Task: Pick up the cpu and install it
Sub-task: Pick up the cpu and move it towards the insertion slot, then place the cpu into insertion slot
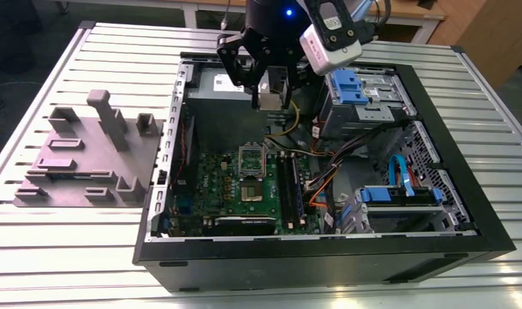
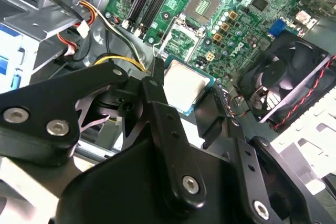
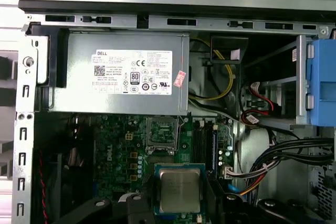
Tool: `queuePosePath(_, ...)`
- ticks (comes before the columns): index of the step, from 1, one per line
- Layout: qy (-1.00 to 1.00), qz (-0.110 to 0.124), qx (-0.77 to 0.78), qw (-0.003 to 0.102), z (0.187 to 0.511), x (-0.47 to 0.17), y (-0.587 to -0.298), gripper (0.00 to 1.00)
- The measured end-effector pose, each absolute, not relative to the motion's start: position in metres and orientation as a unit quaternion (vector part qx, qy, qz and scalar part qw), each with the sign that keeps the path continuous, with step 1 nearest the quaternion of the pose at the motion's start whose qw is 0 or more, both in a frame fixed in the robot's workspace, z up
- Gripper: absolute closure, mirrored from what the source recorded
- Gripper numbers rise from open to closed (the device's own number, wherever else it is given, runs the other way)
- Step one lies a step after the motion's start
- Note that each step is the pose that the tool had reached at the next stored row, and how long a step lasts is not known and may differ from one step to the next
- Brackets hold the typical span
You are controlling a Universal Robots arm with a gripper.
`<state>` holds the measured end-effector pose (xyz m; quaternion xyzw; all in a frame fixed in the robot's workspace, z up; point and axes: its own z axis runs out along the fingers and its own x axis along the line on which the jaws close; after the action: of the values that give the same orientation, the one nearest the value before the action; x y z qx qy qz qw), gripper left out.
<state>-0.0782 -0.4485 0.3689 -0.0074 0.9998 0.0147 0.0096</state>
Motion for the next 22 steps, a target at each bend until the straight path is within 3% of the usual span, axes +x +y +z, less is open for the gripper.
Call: queuePosePath(22, 1.0, 0.015, -0.007, 0.01, 0.354, -0.078, -0.469, 0.53)
